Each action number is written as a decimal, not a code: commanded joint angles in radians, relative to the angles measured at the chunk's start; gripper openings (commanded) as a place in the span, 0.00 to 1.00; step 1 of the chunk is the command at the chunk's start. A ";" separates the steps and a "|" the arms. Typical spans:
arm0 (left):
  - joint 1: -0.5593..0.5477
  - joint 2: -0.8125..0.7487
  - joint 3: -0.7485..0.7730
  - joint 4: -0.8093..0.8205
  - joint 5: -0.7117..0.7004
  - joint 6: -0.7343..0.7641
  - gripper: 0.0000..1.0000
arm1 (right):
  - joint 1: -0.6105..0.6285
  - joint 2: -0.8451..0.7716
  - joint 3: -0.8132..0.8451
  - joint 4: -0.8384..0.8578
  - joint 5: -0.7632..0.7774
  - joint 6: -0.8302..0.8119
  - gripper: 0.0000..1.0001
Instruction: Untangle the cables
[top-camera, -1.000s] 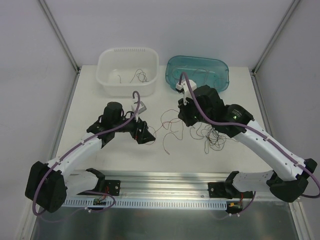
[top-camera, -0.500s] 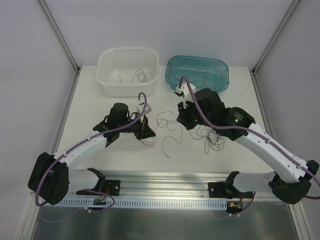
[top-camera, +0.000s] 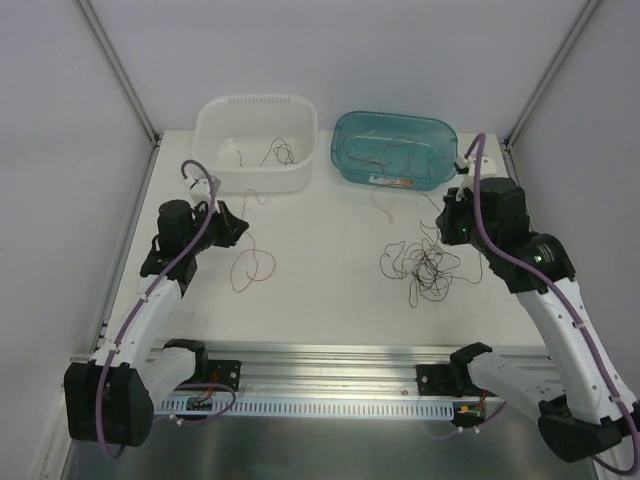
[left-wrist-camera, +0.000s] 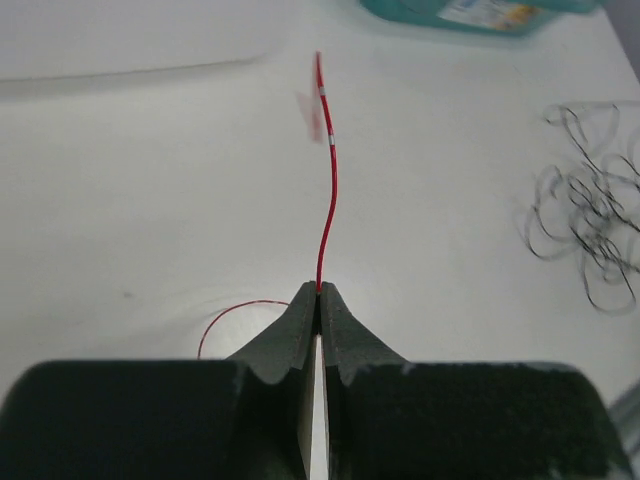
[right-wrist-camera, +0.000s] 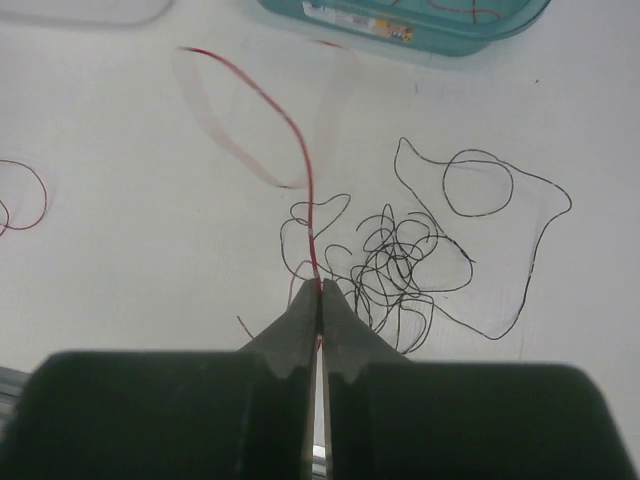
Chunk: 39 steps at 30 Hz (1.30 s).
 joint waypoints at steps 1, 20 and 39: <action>0.101 -0.010 -0.002 -0.065 -0.183 -0.107 0.00 | -0.055 -0.097 0.039 -0.023 -0.042 0.005 0.01; 0.140 0.165 0.069 -0.160 0.053 -0.079 0.00 | -0.068 -0.053 0.151 0.096 -0.204 -0.077 0.01; 0.115 0.225 0.093 -0.160 0.223 -0.091 0.00 | -0.163 0.511 0.445 0.587 -0.034 -0.395 0.01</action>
